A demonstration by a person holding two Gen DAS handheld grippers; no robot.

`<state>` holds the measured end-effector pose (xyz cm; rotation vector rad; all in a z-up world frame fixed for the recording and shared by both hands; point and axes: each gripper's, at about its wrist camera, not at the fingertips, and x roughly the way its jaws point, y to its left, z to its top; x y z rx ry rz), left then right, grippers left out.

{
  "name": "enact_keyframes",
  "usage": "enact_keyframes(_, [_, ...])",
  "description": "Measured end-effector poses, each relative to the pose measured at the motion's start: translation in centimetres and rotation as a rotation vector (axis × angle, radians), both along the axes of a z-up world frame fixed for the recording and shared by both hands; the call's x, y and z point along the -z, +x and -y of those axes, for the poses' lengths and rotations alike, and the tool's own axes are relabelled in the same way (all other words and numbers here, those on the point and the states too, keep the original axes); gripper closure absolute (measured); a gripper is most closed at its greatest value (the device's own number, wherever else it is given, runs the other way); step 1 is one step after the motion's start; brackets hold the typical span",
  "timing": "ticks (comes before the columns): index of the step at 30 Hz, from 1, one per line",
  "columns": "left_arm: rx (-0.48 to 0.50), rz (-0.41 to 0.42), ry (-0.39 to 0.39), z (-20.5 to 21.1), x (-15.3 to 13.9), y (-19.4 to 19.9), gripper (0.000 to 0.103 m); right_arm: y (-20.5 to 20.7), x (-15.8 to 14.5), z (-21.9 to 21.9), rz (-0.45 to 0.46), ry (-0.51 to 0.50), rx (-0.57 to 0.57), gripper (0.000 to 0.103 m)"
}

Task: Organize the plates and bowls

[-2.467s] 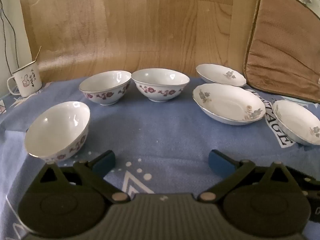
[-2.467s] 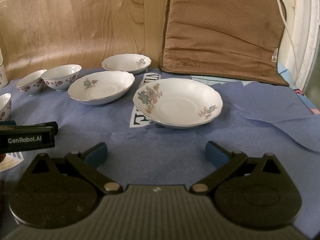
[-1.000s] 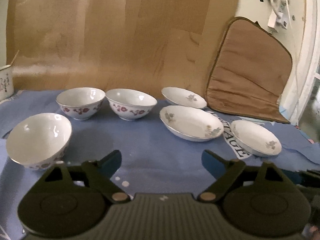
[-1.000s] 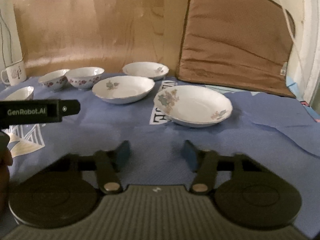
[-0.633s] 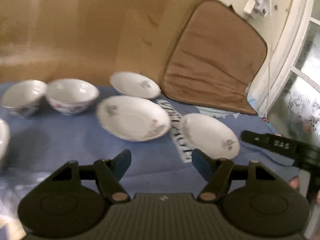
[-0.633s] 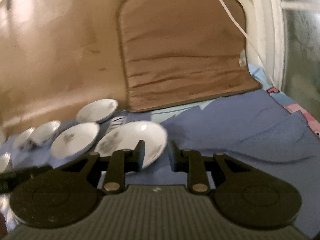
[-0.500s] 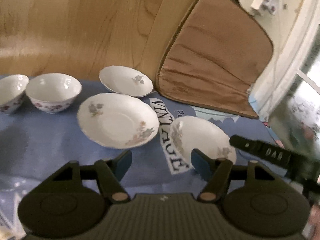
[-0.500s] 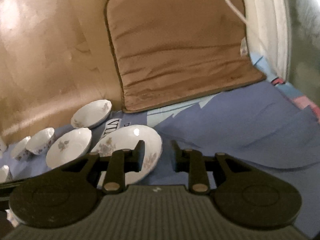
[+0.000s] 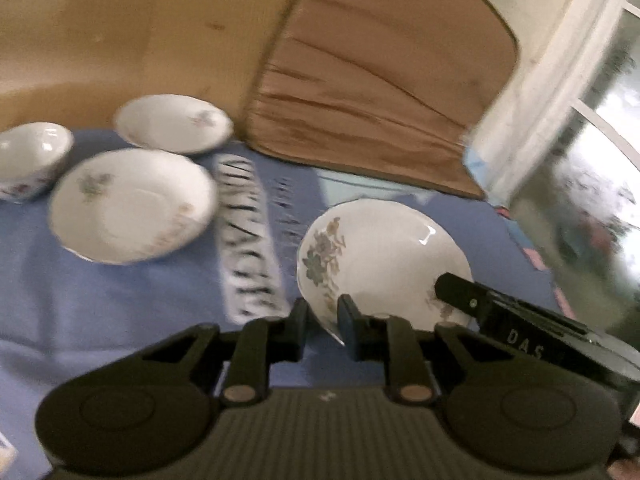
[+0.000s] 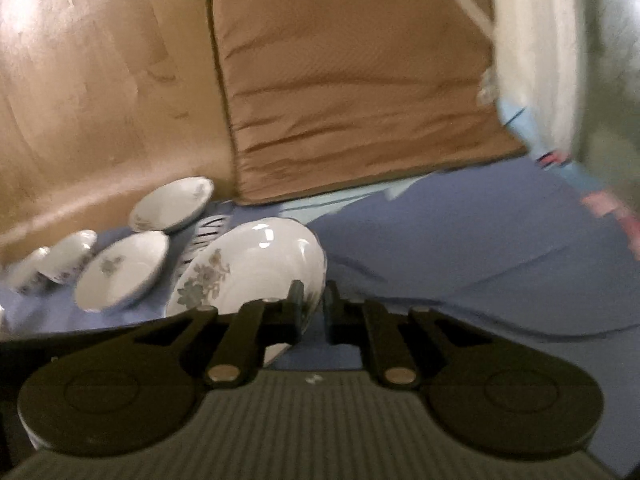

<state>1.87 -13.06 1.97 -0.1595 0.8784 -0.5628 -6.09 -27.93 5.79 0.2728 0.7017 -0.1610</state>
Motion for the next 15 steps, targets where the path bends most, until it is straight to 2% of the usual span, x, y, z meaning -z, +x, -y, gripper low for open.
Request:
enact_keyframes(11, [0.191,0.02,0.039,9.1,0.0,-5.2,0.084,-7.4,-0.5,6.7,-0.001,-0.061,0.18,0.09])
enact_keyframes(15, [0.221,0.082,0.093,10.9,-0.2,-7.1,0.081,-8.6,-0.1,8.1,-0.017,-0.051,0.215,0.089])
